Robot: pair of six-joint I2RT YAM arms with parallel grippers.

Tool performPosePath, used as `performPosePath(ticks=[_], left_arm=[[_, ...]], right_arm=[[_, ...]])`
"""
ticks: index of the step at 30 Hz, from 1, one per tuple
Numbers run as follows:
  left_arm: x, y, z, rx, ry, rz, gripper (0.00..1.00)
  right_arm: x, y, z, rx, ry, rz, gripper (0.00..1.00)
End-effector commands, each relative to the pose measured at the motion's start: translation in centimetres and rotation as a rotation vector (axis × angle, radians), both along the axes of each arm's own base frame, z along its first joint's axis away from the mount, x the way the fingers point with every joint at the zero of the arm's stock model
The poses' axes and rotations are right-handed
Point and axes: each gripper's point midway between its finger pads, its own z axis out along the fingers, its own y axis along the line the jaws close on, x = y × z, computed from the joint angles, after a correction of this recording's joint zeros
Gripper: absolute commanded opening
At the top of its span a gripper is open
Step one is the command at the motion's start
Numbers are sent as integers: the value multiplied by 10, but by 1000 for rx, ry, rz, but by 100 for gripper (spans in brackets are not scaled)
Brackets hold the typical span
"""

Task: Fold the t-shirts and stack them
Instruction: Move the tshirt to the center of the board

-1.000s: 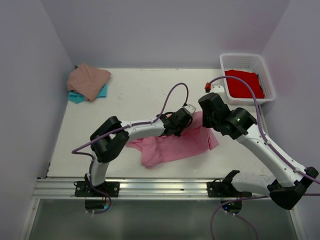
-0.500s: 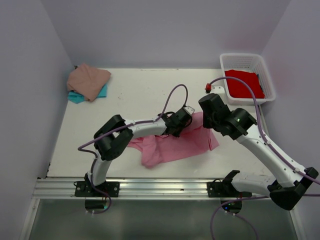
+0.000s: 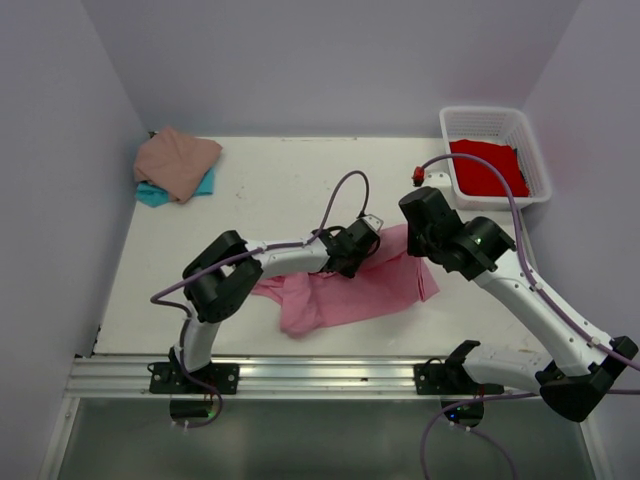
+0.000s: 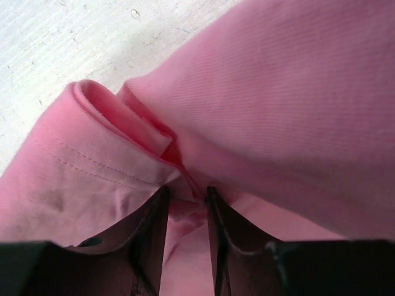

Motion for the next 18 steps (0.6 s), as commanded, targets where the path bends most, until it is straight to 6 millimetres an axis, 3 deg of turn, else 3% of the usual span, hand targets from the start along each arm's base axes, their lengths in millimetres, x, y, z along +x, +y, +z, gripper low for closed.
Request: performPosePath(ticks=[1,3,5,6,8,14,17,18], left_arm=[[-14,5,-1,1,39,-17,39],[-12,5,1,3,30,-14,39],[-11,6,-1,18,31,-15,25],[-10,7,-4,28,33,-12,12],[-11,9,-7,40,40,-12,0],[-8,12,11,36,10,5,0],[-5,12,40,28,-21,12,0],[-1,9,63,-7,-52,17,0]], right_arm=[[1,-4,5,12,-26,-22,0],[1,-4,6,14,-30,-23,0],[1,-5,6,14,-30,-24,0],[1,-5,7,13,-31,-25,0],[0,-5,6,15,-31,-27,0],[0,-7,6,13,-31,-31,0],[1,-6,5,8,-29,-29,0],[1,-7,3,6,-27,-32,0]])
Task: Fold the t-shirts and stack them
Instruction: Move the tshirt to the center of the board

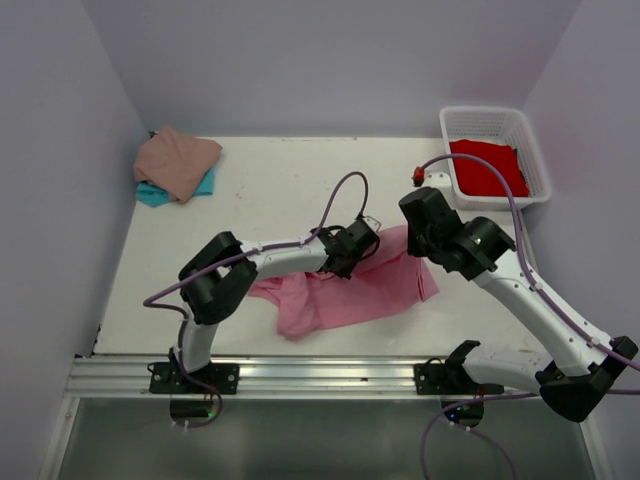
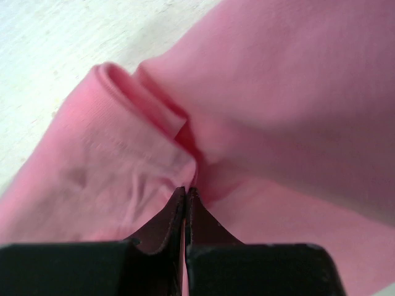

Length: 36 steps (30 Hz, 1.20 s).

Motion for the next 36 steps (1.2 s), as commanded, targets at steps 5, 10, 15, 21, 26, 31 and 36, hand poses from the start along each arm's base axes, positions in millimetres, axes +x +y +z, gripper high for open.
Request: performPosePath(ticks=[5,10,15,21,26,31,36], left_arm=[[8,11,133,-90,-172,24,0],[6,28,155,-67,-203,40,0],[-4,44,160,-53,-192,55,0],[-11,65,173,-37,-216,90,0],[-15,76,180,-47,-233,110,0],[-16,77,180,-48,-228,114,0],[-14,76,185,-61,-243,115,0]], right_arm=[[3,-8,-5,-3,-19,-39,0],[6,-6,-13,-11,-6,-40,0],[9,-9,-24,-35,15,-57,0],[14,-44,-44,-175,49,-230,75],[19,-41,-76,-141,120,-242,76],[11,-8,-118,121,239,-207,51],[-7,47,-138,457,284,-86,29]])
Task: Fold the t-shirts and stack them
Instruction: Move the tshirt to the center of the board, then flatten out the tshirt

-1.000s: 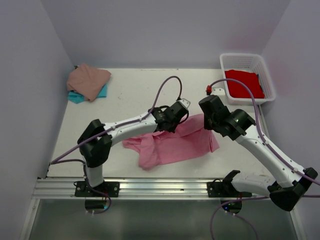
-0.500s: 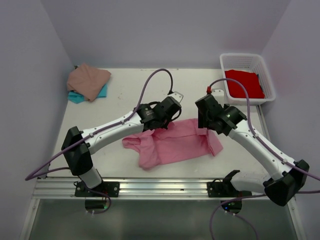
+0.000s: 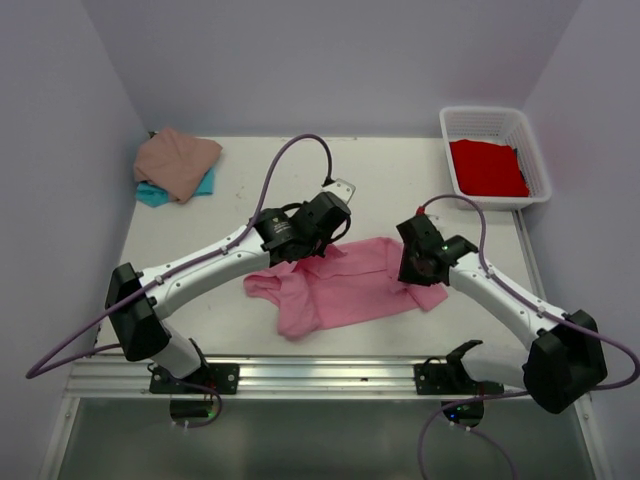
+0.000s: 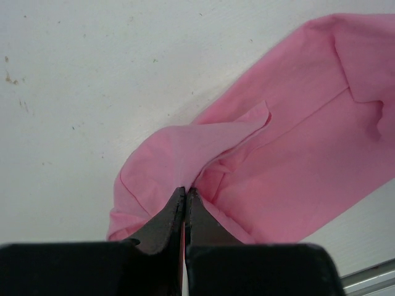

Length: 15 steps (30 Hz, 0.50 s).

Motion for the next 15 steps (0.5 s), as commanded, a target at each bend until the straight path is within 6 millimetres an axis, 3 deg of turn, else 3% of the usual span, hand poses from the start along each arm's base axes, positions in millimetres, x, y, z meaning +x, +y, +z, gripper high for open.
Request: performPosePath(ticks=[1,5,10,15], left_arm=[[1,4,10,-15,-27,19,0],[1,2,4,-5,-15,17,0],[0,3,3,-12,-15,22,0],[0,3,5,-20,-18,25,0]], right_arm=[[1,62,15,380,-54,36,29],[-10,77,17,467,-12,75,37],[-13,70,24,442,-22,63,47],[-15,65,14,412,2,48,55]])
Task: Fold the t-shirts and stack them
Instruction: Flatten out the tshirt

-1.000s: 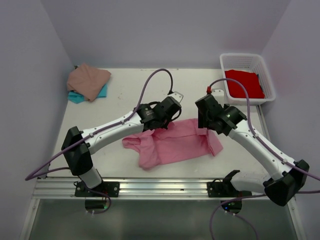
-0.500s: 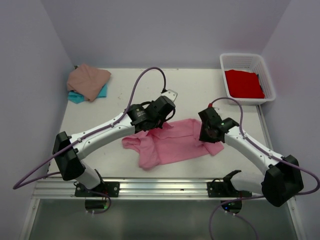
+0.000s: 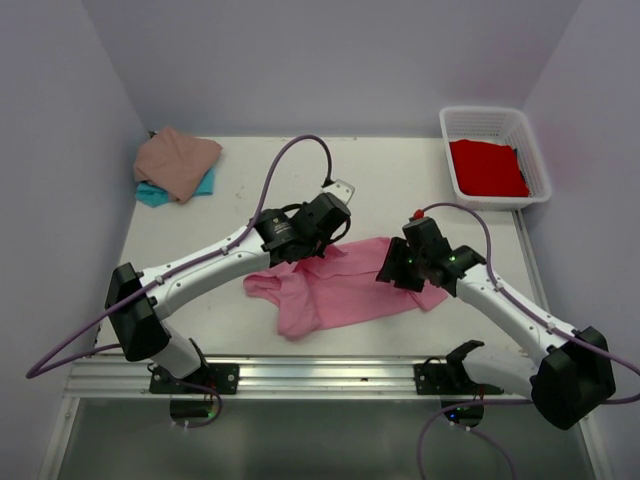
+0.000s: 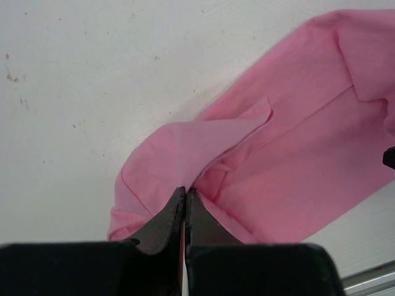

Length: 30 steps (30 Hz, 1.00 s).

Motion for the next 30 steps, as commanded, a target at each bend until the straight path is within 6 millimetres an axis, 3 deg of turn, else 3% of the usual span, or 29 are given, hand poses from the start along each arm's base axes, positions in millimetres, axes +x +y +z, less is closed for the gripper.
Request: performPosePath(ticks=[1,7,14,30], left_arm=[[0,2,7,-27,-19,20,0],[-2,3,8,-41,-20,24,0],[-3,2,5,-44,-12,19,0],[-8,5,6,-70,-9,29,0]], right_arm=[[-2,7,5,35,8,1,56],[-30,2,-11,19,36,-12,63],[-41,-10,-12,12,21,-67,63],[10,-26,-43,-118,-101,-220,50]])
